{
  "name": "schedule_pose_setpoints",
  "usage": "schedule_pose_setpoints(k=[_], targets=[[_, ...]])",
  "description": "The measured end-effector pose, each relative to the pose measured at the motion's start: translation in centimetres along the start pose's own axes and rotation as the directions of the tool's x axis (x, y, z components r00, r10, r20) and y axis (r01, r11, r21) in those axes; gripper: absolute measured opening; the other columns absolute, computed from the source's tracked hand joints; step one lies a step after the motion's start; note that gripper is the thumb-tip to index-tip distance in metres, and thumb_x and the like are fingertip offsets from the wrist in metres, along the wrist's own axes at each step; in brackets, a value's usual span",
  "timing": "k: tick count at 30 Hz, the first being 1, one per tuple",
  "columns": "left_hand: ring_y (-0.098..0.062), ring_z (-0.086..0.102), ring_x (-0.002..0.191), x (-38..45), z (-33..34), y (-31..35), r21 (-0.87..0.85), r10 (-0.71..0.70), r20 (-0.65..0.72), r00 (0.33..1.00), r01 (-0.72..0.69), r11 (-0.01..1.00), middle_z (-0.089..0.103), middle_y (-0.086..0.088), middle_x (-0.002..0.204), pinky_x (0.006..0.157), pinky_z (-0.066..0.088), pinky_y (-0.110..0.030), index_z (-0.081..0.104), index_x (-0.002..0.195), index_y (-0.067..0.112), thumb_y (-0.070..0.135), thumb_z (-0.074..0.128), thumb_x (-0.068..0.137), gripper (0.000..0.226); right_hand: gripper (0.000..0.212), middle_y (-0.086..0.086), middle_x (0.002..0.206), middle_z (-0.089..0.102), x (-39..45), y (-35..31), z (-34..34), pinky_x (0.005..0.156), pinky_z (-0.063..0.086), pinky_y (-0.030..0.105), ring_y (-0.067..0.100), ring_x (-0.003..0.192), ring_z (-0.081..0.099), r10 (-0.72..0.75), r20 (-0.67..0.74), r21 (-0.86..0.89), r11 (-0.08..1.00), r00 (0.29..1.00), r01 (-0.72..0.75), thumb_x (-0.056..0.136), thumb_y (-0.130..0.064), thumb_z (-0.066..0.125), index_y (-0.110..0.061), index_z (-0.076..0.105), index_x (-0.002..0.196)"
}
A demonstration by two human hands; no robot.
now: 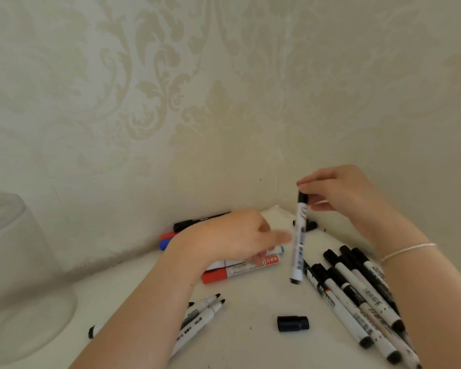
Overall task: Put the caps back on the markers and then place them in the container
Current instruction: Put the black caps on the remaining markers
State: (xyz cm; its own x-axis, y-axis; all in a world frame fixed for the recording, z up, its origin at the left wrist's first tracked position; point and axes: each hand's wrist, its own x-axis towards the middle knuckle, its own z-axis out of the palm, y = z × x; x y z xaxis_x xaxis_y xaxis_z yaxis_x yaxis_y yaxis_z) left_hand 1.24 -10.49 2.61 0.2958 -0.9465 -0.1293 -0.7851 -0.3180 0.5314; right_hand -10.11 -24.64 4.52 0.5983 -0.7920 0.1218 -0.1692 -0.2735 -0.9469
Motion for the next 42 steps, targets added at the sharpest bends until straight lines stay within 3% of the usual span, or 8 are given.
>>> schedule_pose_setpoints(k=[7,14,18,22,26,34,39,42], targets=[[-0.006,0.059,0.080,0.4,3.4,1.6,0.172,-0.096,0.411,0.907,0.026,0.985,0.070,0.005,0.102,0.064,0.044,-0.019,0.064,0.107,0.023,0.048,0.075,0.076,0.041,0.022,0.016,0.080,0.063,0.9,2.2,0.0,0.077,0.056,0.036,0.027,0.070,0.059,0.215,0.132,-0.638,0.766,0.968,-0.083,0.081,0.000,0.064,0.005,0.069,0.102],[-0.008,0.056,0.078,1.0,3.7,1.0,0.213,-0.068,0.370,0.926,-0.013,0.977,0.069,0.004,0.094,0.064,0.042,-0.019,0.062,0.104,0.019,0.037,0.071,0.084,0.028,0.037,0.014,0.111,0.064,1.3,4.3,1.0,0.081,0.054,0.031,0.024,0.093,0.062,0.260,0.172,-0.827,0.562,0.950,-0.004,0.080,-0.006,0.069,-0.006,0.060,0.116],[-0.009,0.064,0.071,0.7,2.1,-0.2,-0.050,-0.023,0.277,0.961,0.039,0.998,0.067,0.005,0.082,0.065,0.048,-0.017,0.055,0.099,0.016,0.023,0.062,0.091,0.013,0.045,0.011,0.117,0.061,1.2,4.6,1.1,0.086,0.054,0.033,0.026,0.102,0.062,0.302,0.200,-0.859,0.512,0.932,0.018,0.079,-0.008,0.071,-0.007,0.057,0.122],[-0.010,0.070,0.076,0.3,0.1,-1.7,-0.257,0.024,0.127,0.992,0.010,0.966,0.073,-0.001,0.083,0.078,0.054,-0.027,0.057,0.093,0.013,0.021,0.068,0.088,0.015,0.033,0.011,0.112,0.065,1.1,3.5,1.3,0.078,0.050,0.028,0.023,0.096,0.062,0.219,0.244,-0.779,0.624,0.945,0.057,0.082,-0.014,0.070,-0.007,0.063,0.113],[-0.014,0.072,0.070,0.5,-1.0,-2.1,-0.395,0.020,-0.137,0.990,-0.073,0.916,0.074,-0.005,0.073,0.075,0.057,-0.033,0.059,0.090,0.006,0.020,0.079,0.078,0.027,0.020,0.014,0.093,0.072,-0.6,1.3,3.0,0.081,0.056,0.030,0.020,0.084,0.069,0.144,0.476,-0.277,0.961,0.868,-0.008,0.090,-0.012,0.053,-0.002,0.068,0.099],[-0.009,0.052,0.051,1.2,-1.4,-2.5,-0.165,-0.071,-0.472,0.879,-0.009,0.986,0.059,0.006,0.056,0.050,0.040,-0.023,0.058,0.070,0.014,0.045,0.081,0.066,0.039,0.020,0.020,0.091,0.071,-1.8,0.2,4.7,0.088,0.056,0.041,0.034,0.092,0.070,0.040,0.554,0.274,0.935,0.831,-0.227,0.094,-0.007,0.052,0.006,0.066,0.100],[-0.010,0.055,0.056,-1.1,-2.7,-2.4,0.062,-0.170,-0.097,0.981,0.176,0.982,0.067,0.003,0.062,0.054,0.043,-0.023,0.068,0.079,0.011,0.054,0.079,0.066,0.046,0.013,0.019,0.085,0.070,-1.9,0.1,5.5,0.064,0.059,0.028,0.026,0.071,0.066,0.015,0.393,0.024,0.999,0.920,-0.026,0.087,-0.008,0.065,0.001,0.070,0.095],[-0.004,0.058,0.055,-2.6,-2.9,-3.3,0.147,-0.288,0.140,0.947,0.268,0.952,0.068,0.005,0.068,0.048,0.044,-0.012,0.072,0.085,0.014,0.038,0.080,0.074,0.028,0.014,0.018,0.078,0.066,-2.2,0.0,5.9,0.057,0.052,0.025,0.022,0.065,0.057,-0.015,0.372,-0.050,0.998,0.928,0.036,0.083,-0.007,0.069,0.001,0.069,0.095]])
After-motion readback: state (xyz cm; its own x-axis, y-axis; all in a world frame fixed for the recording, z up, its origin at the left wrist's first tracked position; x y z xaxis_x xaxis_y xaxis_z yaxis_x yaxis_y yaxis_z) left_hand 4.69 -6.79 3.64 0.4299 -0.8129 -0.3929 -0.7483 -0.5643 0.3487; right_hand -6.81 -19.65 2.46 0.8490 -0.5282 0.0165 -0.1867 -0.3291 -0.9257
